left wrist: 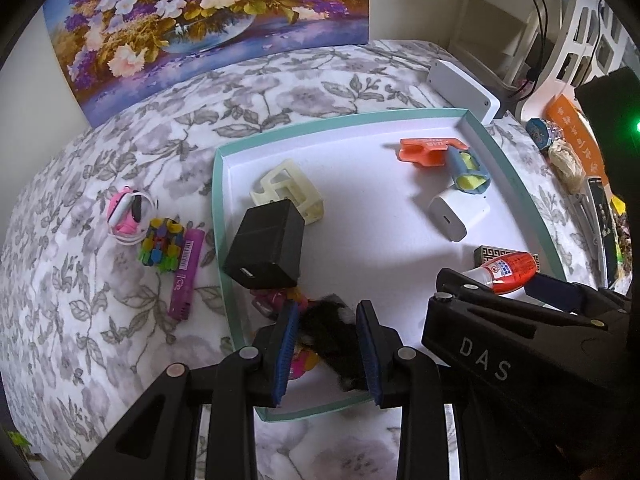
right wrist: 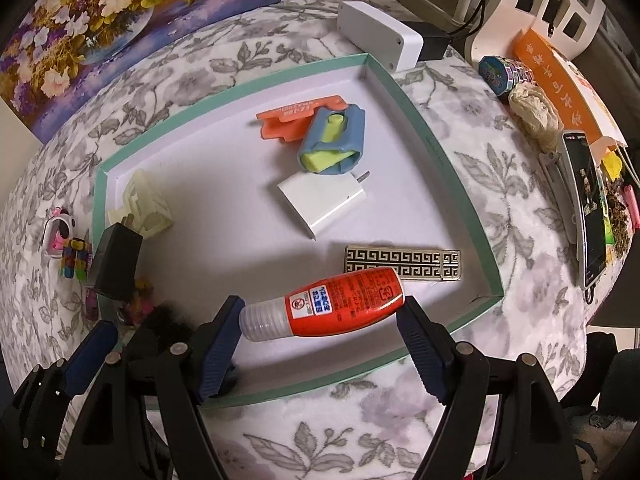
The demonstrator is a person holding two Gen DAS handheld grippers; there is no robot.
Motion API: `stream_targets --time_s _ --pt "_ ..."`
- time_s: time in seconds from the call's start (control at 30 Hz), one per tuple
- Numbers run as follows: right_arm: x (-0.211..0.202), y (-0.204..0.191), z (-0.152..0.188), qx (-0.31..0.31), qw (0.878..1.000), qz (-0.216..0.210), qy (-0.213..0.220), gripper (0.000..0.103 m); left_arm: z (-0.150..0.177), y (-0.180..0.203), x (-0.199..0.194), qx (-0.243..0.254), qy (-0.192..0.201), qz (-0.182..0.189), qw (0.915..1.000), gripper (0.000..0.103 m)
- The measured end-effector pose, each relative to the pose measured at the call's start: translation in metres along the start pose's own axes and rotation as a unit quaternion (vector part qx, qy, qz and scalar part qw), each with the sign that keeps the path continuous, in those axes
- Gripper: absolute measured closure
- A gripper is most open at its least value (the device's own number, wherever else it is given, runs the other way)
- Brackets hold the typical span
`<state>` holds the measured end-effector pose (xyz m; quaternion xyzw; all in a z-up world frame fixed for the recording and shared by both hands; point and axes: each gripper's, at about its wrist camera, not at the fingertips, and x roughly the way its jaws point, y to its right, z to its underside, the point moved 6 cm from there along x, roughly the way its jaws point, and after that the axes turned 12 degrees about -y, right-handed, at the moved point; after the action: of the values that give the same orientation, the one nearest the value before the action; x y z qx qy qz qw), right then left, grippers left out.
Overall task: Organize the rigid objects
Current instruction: 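Carry the glue bottle and toy car into the tray and open both grippers, then move both grippers back to the pile over the block toy and pink watch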
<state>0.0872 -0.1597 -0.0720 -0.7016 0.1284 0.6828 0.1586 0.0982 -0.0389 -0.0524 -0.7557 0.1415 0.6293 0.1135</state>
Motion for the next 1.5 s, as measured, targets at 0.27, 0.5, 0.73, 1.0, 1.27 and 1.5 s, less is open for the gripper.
stream_targets --time_s 0.27,0.5,0.73,1.0,1.27,1.5 --pt "-0.011 0.002 -0.002 0.006 1.0 -0.005 0.024 0.024 -0.001 -0.004 -0.004 -0.008 0.0 0.004 1.0 0.057" --pt "-0.017 0.008 -0.005 0.022 0.999 -0.016 0.037 0.023 -0.005 -0.011 -0.016 -0.021 0.009 0.011 0.9997 0.049" --pt "-0.018 0.009 -0.005 0.025 0.999 -0.021 0.04 0.024 -0.007 -0.029 -0.028 -0.044 0.019 0.007 0.9988 0.045" --pt "-0.019 0.006 -0.005 0.018 0.999 -0.016 0.041 0.024 -0.008 -0.07 -0.036 -0.097 0.027 0.001 0.9949 0.043" --pt "-0.022 -0.018 -0.003 -0.014 0.998 -0.017 0.057 0.017 -0.002 -0.146 -0.042 -0.21 0.032 0.014 0.9771 0.025" --pt "-0.032 -0.056 0.003 -0.065 0.994 -0.041 0.081 0.017 0.015 -0.216 -0.043 -0.311 0.037 0.038 0.9488 0.0"
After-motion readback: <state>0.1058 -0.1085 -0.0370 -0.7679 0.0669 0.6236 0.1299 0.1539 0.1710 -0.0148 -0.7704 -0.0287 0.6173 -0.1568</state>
